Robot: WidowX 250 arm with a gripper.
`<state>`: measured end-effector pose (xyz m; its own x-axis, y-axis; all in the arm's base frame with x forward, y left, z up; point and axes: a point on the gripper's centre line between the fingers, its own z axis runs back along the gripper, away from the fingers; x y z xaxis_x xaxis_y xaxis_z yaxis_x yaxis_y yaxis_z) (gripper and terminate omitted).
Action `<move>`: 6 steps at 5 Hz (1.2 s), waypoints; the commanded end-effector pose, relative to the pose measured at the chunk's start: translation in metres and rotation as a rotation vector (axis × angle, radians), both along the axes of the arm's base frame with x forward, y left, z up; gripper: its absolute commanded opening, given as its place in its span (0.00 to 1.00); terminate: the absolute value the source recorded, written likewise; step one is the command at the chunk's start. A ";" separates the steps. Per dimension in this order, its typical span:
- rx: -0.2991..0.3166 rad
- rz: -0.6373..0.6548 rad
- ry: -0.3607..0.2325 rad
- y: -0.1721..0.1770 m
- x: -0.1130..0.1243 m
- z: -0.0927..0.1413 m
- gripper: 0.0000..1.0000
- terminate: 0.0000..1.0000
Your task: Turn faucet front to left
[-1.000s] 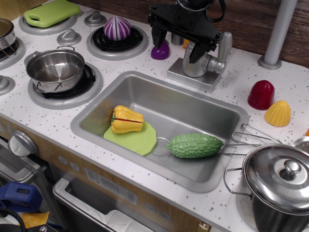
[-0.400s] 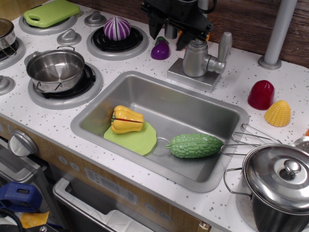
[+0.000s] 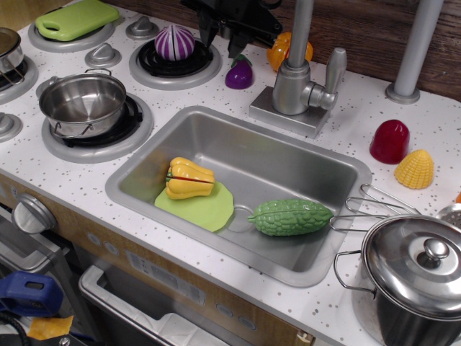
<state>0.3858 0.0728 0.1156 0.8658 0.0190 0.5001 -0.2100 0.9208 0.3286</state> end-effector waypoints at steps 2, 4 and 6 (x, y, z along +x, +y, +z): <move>0.034 -0.117 -0.085 0.029 0.020 0.012 0.00 0.00; 0.044 -0.145 -0.103 0.040 0.041 0.018 0.00 0.00; 0.048 -0.170 -0.106 0.048 0.057 0.027 0.00 0.00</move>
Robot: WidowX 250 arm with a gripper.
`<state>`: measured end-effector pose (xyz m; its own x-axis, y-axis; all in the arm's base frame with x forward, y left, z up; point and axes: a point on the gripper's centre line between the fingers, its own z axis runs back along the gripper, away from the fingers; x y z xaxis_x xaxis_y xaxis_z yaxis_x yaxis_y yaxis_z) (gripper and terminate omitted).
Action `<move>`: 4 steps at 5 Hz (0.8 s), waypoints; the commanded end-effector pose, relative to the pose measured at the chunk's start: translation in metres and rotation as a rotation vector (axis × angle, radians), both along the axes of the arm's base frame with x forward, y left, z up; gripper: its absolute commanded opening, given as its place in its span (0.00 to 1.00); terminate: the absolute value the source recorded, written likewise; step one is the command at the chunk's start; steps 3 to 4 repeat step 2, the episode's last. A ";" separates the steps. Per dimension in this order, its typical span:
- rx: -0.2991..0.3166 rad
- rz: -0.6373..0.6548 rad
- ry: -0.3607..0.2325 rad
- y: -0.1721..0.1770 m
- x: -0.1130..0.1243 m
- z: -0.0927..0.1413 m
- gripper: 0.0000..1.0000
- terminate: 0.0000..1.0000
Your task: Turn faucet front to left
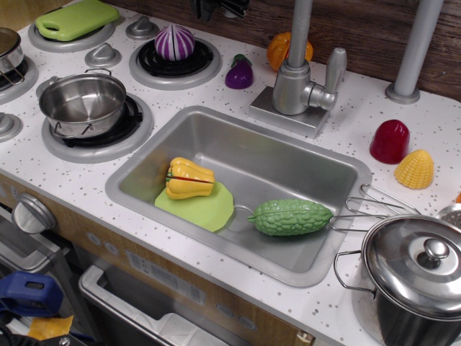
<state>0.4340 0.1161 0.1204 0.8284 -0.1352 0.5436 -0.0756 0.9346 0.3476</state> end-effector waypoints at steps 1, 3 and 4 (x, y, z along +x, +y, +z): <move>0.005 -0.001 -0.042 0.005 0.011 0.023 0.00 0.00; 0.019 0.016 -0.025 -0.001 0.005 0.022 0.00 1.00; 0.019 0.016 -0.025 -0.001 0.005 0.022 0.00 1.00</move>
